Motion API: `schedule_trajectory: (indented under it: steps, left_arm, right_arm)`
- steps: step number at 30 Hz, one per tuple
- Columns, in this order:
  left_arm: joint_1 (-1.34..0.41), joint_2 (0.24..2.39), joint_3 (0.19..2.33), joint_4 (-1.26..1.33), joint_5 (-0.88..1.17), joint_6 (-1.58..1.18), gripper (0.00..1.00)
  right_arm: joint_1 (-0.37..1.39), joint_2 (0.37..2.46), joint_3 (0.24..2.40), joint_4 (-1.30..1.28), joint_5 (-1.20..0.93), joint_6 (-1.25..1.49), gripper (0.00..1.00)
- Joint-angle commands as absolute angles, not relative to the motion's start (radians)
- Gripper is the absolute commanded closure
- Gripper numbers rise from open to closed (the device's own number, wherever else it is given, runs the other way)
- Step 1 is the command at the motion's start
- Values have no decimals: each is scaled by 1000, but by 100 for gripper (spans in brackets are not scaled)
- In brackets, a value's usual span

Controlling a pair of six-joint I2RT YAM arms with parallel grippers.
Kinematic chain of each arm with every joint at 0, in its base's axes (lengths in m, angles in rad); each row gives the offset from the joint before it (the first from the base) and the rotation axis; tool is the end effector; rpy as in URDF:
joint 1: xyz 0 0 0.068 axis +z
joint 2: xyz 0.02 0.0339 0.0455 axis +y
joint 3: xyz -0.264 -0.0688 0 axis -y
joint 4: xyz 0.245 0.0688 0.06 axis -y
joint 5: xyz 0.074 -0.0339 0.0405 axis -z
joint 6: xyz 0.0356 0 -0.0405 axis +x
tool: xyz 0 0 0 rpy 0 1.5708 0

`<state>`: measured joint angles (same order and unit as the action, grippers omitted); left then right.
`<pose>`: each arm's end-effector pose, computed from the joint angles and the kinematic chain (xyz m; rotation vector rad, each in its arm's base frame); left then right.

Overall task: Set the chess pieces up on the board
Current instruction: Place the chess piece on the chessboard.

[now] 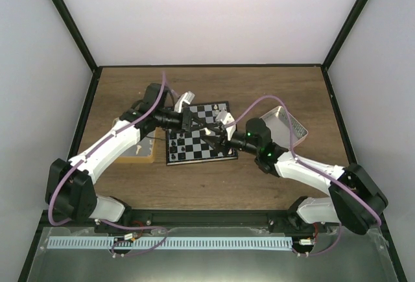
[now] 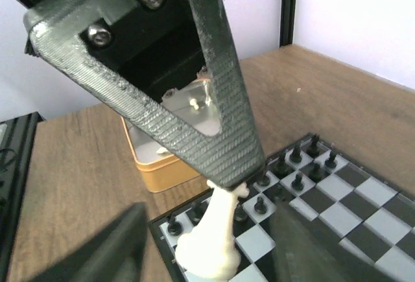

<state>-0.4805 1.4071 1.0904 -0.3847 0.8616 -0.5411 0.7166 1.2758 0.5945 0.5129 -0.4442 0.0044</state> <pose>0.2560 -0.1639 0.2920 0.4336 2.3837 -1.4878 0.1981 0.1928 0.2406 -0.9385 1.5497 0.9061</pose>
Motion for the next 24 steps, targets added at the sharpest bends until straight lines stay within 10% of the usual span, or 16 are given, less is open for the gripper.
schedule_trajectory:
  steps: [1, 13, 24]
  left_arm:
    - [-486, 1401, 1104, -376, 792, -514, 91]
    - [-613, 1449, 1034, -304, 11, -413, 91]
    - [-736, 1693, 1035, -217, -231, -338, 91]
  right_arm:
    - [715, 1267, 619, 472, -407, 43, 38]
    - [715, 1025, 464, 363, 31, 378, 20]
    - [715, 937, 476, 203, 286, 492, 17]
